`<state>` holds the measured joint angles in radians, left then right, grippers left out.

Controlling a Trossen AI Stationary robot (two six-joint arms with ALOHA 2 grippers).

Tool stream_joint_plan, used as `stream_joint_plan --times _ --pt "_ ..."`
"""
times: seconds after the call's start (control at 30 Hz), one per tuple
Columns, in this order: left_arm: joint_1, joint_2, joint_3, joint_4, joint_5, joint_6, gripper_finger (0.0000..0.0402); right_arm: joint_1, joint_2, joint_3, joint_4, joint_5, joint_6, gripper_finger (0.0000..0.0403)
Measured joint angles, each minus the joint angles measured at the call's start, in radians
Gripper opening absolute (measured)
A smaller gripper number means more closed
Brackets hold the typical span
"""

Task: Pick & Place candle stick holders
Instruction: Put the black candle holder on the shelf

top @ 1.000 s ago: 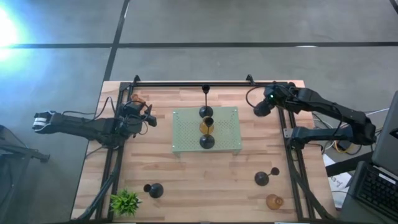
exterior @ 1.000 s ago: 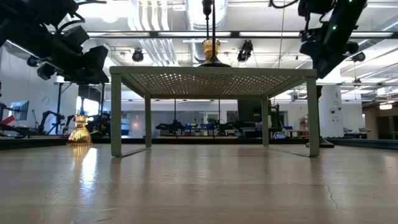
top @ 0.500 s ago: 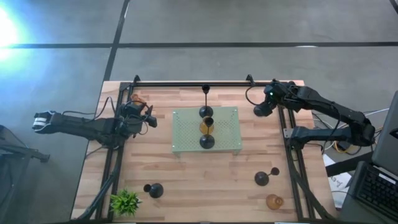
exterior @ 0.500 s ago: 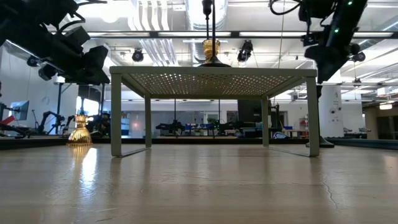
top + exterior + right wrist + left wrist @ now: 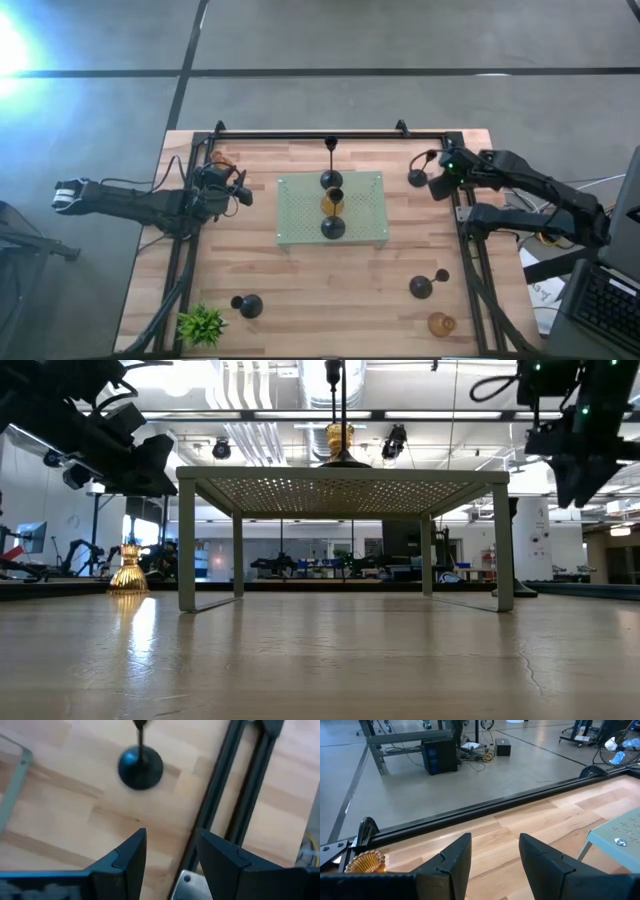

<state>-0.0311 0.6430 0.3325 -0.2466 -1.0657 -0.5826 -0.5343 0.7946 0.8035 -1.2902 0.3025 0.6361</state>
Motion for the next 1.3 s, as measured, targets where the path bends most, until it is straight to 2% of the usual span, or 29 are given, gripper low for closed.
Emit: stream_joint_plan --times 0.2,0.4,0.8,1.1,1.3 --pt "0.0 0.0 0.0 0.0 0.0 0.011 0.017 0.0 0.018 -0.06 0.172 -0.072 0.005 0.0144" --pt "0.0 0.0 0.0 0.0 0.0 0.027 0.017 -0.001 0.068 -0.086 0.335 0.018 -0.06 0.0134" --pt "0.0 0.0 0.0 0.0 0.0 0.035 0.017 -0.001 0.091 -0.112 0.333 0.063 -0.045 0.0139" --pt "0.0 0.0 0.0 0.0 0.0 0.034 0.017 -0.001 0.091 -0.184 0.354 0.061 -0.028 0.0183" --pt "0.0 0.0 0.0 0.0 0.0 0.034 0.017 -0.001 0.091 -0.173 0.356 0.024 -0.04 0.0213"
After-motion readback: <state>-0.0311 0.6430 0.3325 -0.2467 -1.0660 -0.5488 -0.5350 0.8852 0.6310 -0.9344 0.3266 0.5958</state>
